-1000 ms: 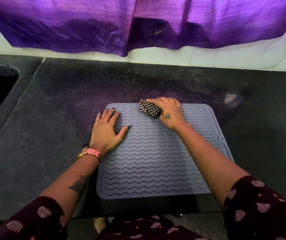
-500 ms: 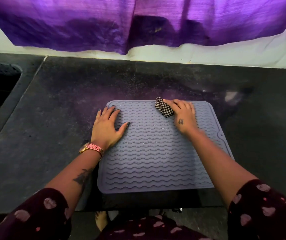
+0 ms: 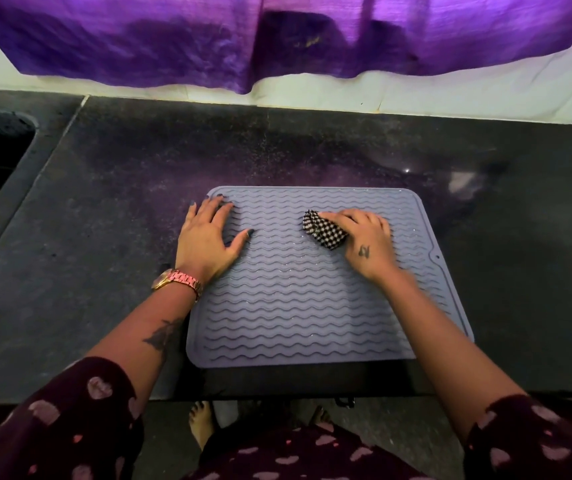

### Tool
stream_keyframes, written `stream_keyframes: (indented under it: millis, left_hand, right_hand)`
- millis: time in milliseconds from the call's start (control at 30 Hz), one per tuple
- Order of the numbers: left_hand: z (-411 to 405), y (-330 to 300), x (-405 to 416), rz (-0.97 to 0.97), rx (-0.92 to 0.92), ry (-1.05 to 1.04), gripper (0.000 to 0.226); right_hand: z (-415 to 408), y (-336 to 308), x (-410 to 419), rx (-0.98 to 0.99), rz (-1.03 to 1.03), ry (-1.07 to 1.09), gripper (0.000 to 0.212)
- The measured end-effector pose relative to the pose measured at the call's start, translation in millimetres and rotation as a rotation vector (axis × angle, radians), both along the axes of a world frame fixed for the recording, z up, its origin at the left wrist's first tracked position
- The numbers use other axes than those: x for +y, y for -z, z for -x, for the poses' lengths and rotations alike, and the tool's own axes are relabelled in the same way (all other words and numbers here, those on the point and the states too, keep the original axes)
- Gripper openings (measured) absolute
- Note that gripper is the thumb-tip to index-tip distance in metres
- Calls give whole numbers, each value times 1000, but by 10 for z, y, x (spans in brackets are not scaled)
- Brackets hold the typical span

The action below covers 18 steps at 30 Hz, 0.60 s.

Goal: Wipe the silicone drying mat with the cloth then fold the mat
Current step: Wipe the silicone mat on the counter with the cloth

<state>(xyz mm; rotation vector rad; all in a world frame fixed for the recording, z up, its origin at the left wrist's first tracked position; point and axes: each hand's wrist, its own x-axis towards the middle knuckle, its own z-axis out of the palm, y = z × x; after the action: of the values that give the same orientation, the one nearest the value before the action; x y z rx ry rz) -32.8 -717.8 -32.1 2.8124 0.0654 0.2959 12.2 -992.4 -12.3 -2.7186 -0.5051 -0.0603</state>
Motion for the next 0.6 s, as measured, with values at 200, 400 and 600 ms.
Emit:
stream_keyframes:
  millis: [200,400,600]
  left_hand:
    - [19,-19,-17,-1,-57,-8,65]
    - [52,-55,-60,-6,-17,22,61]
    - [48,-69,-85,-14,57,66,54]
  right_hand:
    - [471,48,-80,-128,-18,30,69]
    - [456,-37,-126,-24,-22,-43,68]
    - [932,44,-196,-126,-18,-87,72]
